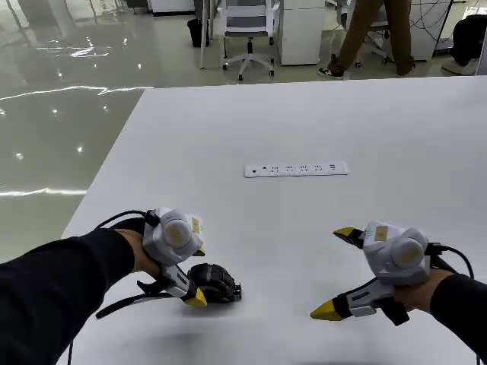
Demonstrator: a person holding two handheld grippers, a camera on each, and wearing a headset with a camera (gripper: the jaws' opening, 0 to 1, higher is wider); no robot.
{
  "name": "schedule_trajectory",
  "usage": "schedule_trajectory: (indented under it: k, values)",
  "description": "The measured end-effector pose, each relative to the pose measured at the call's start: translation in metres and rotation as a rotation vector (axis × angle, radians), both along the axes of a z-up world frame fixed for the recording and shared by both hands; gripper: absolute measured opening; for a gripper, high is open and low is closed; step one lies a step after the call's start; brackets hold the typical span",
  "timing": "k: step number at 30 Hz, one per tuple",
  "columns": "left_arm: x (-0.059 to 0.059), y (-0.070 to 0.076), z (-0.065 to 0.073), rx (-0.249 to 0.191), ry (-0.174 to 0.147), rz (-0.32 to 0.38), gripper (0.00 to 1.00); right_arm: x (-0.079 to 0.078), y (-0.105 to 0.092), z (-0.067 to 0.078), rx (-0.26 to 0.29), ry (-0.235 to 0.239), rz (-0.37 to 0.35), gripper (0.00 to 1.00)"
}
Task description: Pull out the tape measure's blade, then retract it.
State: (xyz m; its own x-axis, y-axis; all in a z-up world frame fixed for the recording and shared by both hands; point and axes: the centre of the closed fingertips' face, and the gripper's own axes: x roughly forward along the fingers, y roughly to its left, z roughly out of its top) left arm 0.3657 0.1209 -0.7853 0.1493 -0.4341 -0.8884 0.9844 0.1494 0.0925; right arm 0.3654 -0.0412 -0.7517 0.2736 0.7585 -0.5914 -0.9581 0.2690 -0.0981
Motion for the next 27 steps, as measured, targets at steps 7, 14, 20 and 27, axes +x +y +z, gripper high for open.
schedule_trajectory:
  k: [7,14,20,27]
  values:
    - [0.001,-0.002,-0.008,0.045,0.012,-0.017,0.37,-0.004,0.028,-0.015,-0.033,0.023,0.083,0.98]
    - [0.008,-0.004,-0.013,0.079,0.010,-0.045,0.30,-0.004,0.055,-0.020,-0.032,0.048,0.121,0.93]
    - [0.008,-0.001,-0.015,0.096,0.040,-0.014,0.29,-0.003,0.078,-0.024,-0.053,0.051,0.184,0.82]
    - [0.008,0.000,-0.016,0.061,0.055,-0.007,0.29,0.000,0.106,-0.030,-0.060,0.035,0.238,0.72]
